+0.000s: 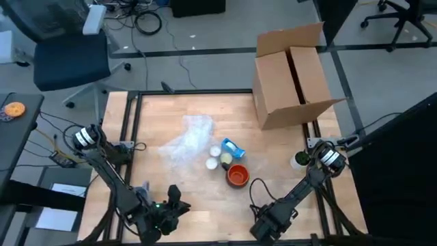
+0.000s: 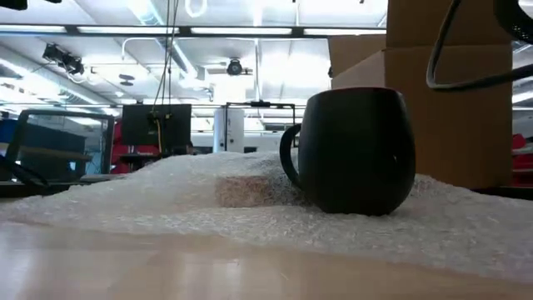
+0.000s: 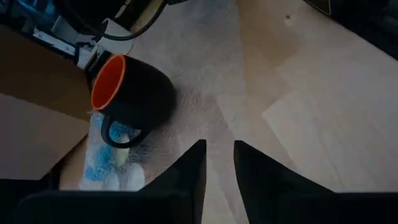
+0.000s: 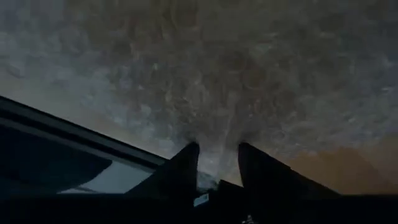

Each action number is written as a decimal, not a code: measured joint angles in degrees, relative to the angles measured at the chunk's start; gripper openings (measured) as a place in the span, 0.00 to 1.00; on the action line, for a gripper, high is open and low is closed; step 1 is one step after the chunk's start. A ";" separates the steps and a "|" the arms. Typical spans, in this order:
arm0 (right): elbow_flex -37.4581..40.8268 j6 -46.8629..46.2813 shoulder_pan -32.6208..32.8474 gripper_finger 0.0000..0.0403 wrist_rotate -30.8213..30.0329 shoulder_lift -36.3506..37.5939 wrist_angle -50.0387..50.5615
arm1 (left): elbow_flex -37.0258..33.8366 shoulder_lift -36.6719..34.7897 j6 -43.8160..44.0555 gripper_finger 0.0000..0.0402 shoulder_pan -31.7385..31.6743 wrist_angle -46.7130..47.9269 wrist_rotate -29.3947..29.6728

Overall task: Wrap mug
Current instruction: Wrap the black mug with the transparent bubble wrap

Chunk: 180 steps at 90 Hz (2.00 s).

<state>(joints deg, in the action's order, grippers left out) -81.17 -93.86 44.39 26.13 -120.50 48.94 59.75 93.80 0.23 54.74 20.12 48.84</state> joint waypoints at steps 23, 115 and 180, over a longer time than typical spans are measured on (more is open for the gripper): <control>-0.94 -0.95 -0.25 0.01 -0.50 1.20 0.69 | 0.00 0.00 -0.02 0.17 -0.09 -1.08 0.07; -16.33 12.63 -10.48 0.00 -39.33 8.09 20.44 | 8.09 7.34 -7.20 0.17 -13.93 -23.69 -13.61; -16.33 19.16 -9.22 0.00 -51.20 13.43 14.37 | 7.82 8.62 -32.24 0.17 -22.49 -33.07 -8.37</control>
<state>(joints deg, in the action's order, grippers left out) -97.49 -74.70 35.17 -25.07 -107.07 63.31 67.57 102.42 -32.01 32.25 -12.95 40.47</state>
